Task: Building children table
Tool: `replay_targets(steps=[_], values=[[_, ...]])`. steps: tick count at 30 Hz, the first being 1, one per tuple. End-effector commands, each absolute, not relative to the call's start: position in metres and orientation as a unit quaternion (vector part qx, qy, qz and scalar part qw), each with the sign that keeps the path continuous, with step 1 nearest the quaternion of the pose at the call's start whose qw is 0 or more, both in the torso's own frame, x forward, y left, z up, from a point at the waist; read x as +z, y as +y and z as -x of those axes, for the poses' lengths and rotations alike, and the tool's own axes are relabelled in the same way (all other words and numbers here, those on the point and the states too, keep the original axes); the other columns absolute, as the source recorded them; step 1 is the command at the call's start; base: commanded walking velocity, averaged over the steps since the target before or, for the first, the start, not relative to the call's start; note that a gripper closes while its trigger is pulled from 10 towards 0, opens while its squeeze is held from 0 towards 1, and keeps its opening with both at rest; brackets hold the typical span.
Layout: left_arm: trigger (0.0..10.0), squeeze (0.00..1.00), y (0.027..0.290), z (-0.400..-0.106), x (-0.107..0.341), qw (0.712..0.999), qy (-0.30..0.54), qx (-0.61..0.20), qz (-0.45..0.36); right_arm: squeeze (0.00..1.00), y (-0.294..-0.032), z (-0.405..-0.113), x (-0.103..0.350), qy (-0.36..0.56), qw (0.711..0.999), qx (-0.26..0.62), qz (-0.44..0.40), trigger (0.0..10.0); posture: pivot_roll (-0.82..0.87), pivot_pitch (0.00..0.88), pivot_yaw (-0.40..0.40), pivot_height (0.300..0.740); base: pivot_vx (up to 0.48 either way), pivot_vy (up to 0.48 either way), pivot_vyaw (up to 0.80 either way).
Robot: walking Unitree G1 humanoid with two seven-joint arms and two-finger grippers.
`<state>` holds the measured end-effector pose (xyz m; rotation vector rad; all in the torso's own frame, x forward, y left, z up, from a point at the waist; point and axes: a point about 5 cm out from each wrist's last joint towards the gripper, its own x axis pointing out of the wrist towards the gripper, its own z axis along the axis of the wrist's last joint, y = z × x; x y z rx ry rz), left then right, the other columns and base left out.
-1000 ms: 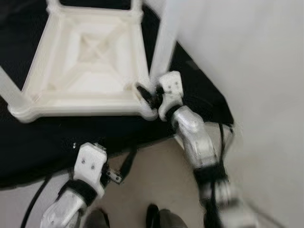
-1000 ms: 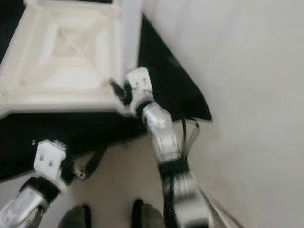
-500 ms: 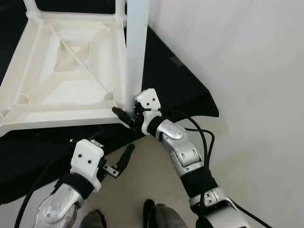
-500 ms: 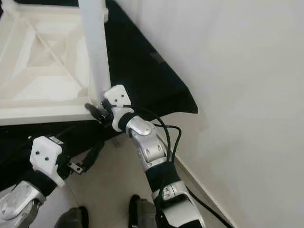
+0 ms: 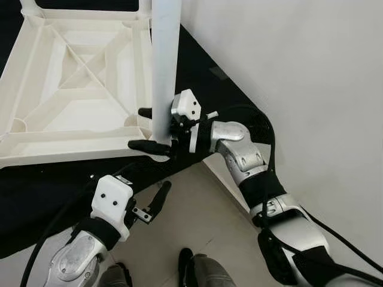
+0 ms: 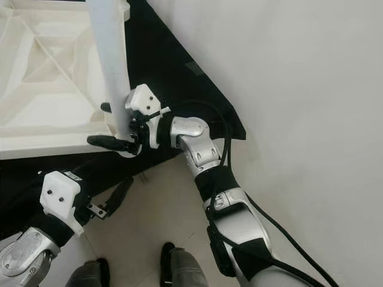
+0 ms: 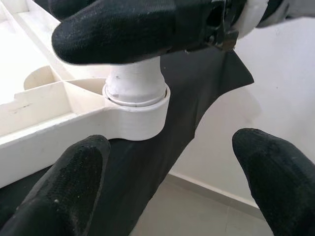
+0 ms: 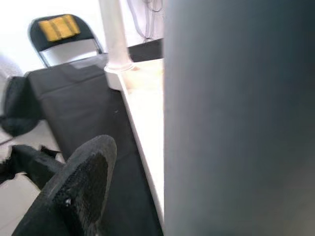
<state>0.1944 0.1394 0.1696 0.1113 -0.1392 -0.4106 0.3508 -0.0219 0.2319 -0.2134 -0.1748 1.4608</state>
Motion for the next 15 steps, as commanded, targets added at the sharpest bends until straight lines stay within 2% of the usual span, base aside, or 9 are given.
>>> replay_targets(steps=[1,2,5,12,14,15], values=[[10.0,0.00,0.137,-0.193,0.164,0.976,-0.058,-0.205,-0.046,0.00,-0.016,-0.348,0.230,-0.073,0.718,0.686,0.096,10.0,0.18,0.241,-0.175,0.740,0.000,0.000,0.00],[10.0,0.00,0.137,-0.193,0.164,0.976,-0.058,-0.204,-0.047,0.00,-0.014,-0.350,0.231,-0.067,0.710,0.694,0.098,0.3,0.19,0.241,-0.176,0.740,0.000,0.000,0.00],[10.0,0.00,0.138,-0.193,0.164,0.976,-0.059,-0.203,-0.048,0.00,-0.010,-0.352,0.230,-0.057,0.702,0.702,0.108,0.0,0.19,0.240,-0.175,0.740,0.000,0.000,0.00],[10.0,0.00,0.138,-0.194,0.164,0.976,-0.060,-0.203,-0.048,0.00,-0.010,-0.356,0.225,-0.051,0.715,0.688,0.111,0.0,0.19,0.232,-0.167,0.740,0.000,0.000,0.00],[10.0,0.00,0.137,-0.194,0.164,0.976,-0.059,-0.204,-0.047,0.00,-0.013,-0.357,0.222,-0.049,0.725,0.677,0.113,0.0,0.18,0.229,-0.168,0.740,0.000,0.000,0.00],[10.0,0.00,0.136,-0.193,0.163,0.976,-0.058,-0.206,-0.046,0.00,-0.018,-0.362,0.218,-0.045,0.753,0.646,0.115,0.0,0.18,0.228,-0.172,0.740,0.000,0.000,0.00]])
